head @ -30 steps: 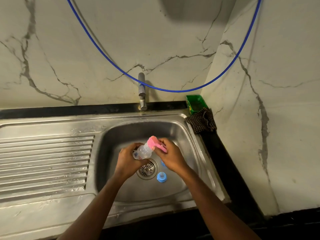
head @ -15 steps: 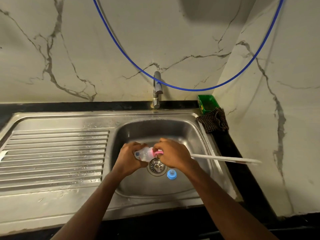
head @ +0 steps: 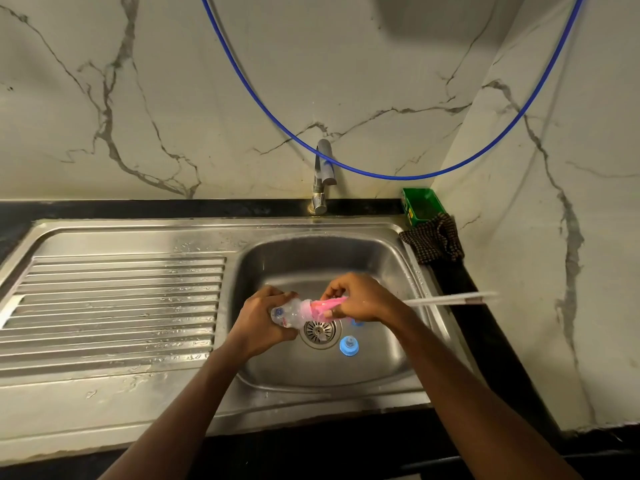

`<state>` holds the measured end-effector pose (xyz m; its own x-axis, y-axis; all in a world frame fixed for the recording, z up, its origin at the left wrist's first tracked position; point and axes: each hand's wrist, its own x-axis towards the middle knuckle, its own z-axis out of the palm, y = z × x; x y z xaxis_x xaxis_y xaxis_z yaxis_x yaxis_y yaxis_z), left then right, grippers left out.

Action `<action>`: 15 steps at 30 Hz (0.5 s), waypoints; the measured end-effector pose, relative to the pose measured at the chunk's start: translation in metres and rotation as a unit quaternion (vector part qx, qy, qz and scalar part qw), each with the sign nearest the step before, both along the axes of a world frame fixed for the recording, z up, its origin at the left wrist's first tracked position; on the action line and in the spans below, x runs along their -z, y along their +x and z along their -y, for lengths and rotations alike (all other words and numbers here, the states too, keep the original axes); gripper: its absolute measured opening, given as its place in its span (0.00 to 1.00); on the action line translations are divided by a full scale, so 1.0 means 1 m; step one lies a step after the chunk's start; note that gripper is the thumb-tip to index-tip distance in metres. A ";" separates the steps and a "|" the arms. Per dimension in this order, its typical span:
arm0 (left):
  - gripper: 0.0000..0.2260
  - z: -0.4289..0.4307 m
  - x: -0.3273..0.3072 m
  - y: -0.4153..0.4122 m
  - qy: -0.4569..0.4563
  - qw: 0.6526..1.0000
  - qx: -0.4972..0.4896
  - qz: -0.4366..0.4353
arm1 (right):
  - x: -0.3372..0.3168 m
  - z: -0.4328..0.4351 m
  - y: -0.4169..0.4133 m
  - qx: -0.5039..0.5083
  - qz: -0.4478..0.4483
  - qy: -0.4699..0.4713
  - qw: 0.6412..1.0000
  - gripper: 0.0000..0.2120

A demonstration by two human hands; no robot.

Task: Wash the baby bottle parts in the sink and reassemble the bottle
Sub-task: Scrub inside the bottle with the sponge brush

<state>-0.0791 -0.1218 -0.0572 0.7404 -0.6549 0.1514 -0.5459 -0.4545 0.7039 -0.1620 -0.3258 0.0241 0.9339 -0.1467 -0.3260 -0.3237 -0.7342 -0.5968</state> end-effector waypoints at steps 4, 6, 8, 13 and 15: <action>0.30 0.007 -0.001 -0.008 -0.008 1.000 0.026 0.013 | 0.005 -0.017 0.005 0.059 0.045 -0.032 0.997 0.05; 0.30 0.005 0.000 -0.011 -0.029 1.000 0.009 -0.001 | 0.008 -0.020 0.007 0.082 0.055 0.008 0.995 0.05; 0.30 0.001 -0.001 -0.010 -0.036 0.999 0.010 -0.008 | 0.005 -0.016 0.008 0.059 0.040 0.044 0.997 0.08; 0.32 -0.009 -0.004 0.001 -0.045 0.998 -0.030 -0.025 | -0.007 0.003 0.004 -0.076 0.005 -0.004 0.997 0.24; 0.32 -0.009 -0.005 0.004 -0.043 0.998 -0.042 -0.021 | -0.005 0.001 0.001 -0.045 0.012 -0.046 0.998 0.19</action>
